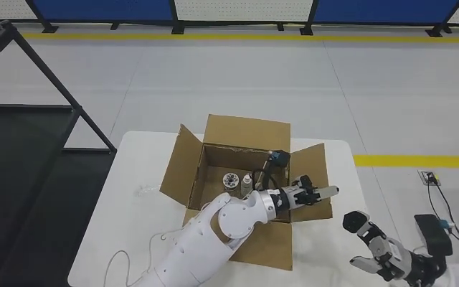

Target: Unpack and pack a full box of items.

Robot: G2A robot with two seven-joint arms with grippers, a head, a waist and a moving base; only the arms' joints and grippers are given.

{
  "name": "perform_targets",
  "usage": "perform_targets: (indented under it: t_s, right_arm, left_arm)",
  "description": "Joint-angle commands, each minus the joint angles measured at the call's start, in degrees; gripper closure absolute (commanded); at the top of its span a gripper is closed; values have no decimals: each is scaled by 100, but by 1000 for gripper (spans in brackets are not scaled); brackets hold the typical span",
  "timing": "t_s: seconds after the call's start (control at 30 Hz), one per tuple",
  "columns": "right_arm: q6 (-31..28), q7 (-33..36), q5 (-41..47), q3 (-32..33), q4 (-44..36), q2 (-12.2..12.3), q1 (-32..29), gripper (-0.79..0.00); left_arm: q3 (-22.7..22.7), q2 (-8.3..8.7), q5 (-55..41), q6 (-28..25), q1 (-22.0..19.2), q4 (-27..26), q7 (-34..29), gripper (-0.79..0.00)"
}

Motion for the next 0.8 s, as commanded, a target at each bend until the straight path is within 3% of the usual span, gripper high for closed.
perform_targets:
  t_s: [0.0, 0.23, 0.37, 0.77]
  right_arm:
    - [114, 280, -1, -51, -44, 44, 70, -785]
    - [259, 536, -110, -61, -31, 127, 82, -785]
    - [1021, 220, -1048, -45, 8, 109, 118, -785]
    - [1159, -193, -1624, -556, 148, 108, 225, -785]
  left_arm:
    - [16, -32, -9, 65, 19, 24, 32, -785]
    - [217, -246, -289, 27, -149, 498, -37, -785]
    - [274, -353, -348, -63, -263, 716, -40, -785]
    - [188, -490, -295, -95, -331, 936, -158, -785]
